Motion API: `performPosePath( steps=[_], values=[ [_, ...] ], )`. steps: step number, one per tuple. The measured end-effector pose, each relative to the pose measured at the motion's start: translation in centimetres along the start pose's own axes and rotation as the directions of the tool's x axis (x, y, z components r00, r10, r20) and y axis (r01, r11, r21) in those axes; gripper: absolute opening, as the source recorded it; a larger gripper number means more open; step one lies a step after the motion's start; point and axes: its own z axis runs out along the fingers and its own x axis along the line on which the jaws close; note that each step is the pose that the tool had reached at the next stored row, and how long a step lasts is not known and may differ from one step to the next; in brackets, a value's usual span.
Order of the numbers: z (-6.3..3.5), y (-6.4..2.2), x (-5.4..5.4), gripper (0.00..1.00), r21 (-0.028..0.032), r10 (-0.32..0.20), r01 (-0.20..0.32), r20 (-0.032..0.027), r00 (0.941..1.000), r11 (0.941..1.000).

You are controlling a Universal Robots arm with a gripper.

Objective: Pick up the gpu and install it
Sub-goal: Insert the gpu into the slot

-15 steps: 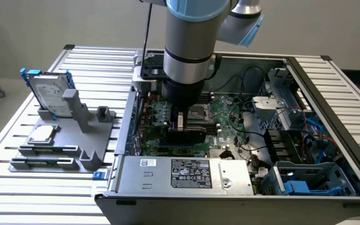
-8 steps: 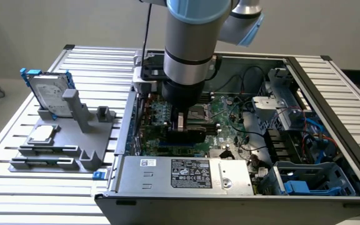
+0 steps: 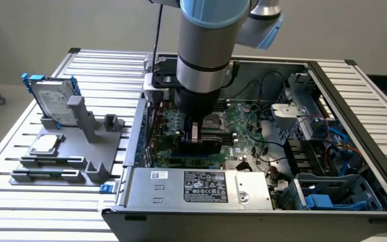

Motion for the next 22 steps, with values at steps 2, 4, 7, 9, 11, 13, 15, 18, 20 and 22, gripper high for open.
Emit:
performPosePath(
  steps=[2,4,7,9,11,13,15,18,20,22],
  values=[
    [0.03,0.0,0.05,0.27,-0.0002,-0.001,0.001,0.0,1.0,1.0],
    [0.07,-0.01,0.1,0.27,-0.0006,-0.003,0.003,0.0007,1.0,1.0],
    [0.12,-0.02,0.15,0.27,-0.0012,-0.005,0.005,0.0018,1.0,1.0],
    [0.12,-0.03,0.16,0.27,-0.0015,-0.006,0.006,0.002,1.0,1.0],
    [0.13,-0.05,0.16,0.27,-0.0014,-0.007,0.007,0.0023,1.0,1.0],
    [0.14,-0.06,0.16,0.27,-0.0016,-0.007,0.007,0.0023,1.0,1.0],
    [0.14,-0.07,0.16,0.27,-0.0021,-0.007,0.007,0.0024,1.0,1.0],
    [0.11,-0.06,0.14,0.28,-0.0035,-0.007,0.007,0.0026,1.0,1.0],
    [0.05,-0.06,0.15,0.34,-0.0047,-0.007,0.007,0.0024,1.0,1.0],
    [0.0,-0.06,0.14,0.34,-0.006,-0.007,0.007,0.0025,1.0,1.0]
  ],
)
